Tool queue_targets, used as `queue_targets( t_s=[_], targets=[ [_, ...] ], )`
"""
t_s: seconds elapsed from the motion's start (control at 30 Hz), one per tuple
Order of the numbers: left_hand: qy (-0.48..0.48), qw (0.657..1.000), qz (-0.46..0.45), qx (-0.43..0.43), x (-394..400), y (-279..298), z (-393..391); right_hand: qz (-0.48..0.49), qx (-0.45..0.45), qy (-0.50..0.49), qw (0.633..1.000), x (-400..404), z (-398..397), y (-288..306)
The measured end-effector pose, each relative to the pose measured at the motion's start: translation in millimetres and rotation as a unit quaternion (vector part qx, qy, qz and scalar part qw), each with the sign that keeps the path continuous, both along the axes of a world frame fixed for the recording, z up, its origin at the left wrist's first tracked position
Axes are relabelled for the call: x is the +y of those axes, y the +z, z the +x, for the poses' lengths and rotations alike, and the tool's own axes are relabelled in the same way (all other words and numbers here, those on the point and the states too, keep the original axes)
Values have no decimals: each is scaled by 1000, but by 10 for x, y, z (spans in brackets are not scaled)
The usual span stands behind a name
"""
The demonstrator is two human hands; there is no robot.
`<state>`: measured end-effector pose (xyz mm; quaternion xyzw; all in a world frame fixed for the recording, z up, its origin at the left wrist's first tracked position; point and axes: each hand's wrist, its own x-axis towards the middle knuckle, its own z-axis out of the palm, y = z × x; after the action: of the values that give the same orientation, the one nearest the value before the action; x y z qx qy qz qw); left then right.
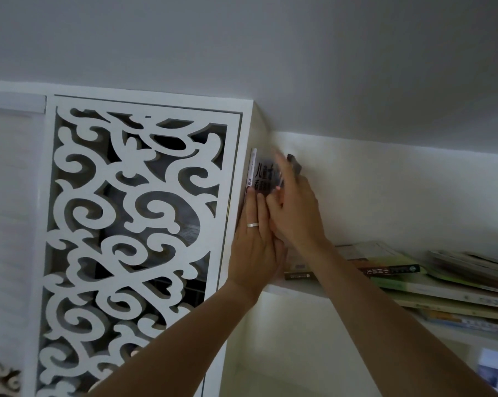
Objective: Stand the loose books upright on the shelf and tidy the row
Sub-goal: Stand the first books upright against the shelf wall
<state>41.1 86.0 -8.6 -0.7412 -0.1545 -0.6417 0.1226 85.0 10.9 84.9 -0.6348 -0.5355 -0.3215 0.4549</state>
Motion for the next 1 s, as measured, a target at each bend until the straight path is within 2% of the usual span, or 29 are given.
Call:
queue_targets(
  t_s=[0.03,0.13,0.2,0.3,0.37,0.43,0.5,0.53,0.63,0.73,0.87,1.0],
  targets=[
    [6,1000,-9,25,32,-11,25,-9,-37,-40,998,-42,-10,-11],
    [-53,996,-63,25,54,20,3,-81,-74,-147,983,-237,45,-6],
    [63,995,-2,79,80,65,-51,-139,-113,-228,957,-409,140,18],
    [188,963,61,185,144,169,-160,-114,-215,-377,894,-595,238,32],
    [262,932,91,233,205,202,-210,-121,-254,-401,872,-669,230,38],
    [289,913,107,268,218,214,-280,-203,-247,-396,861,-734,265,39],
    [269,920,106,266,191,215,-341,-270,-209,-409,846,-851,328,42],
    [250,928,95,258,180,225,-341,-265,-203,-421,843,-916,364,43],
    [190,958,63,207,137,228,-309,-199,-197,-455,845,-1110,408,2],
    [195,962,74,176,115,199,-259,-115,-154,-446,874,-1216,429,6],
    [202,962,88,160,119,195,-236,51,-28,-315,947,-1077,373,-6],
    [146,976,103,126,180,145,-226,107,107,-157,976,-577,177,-287]
  ],
)
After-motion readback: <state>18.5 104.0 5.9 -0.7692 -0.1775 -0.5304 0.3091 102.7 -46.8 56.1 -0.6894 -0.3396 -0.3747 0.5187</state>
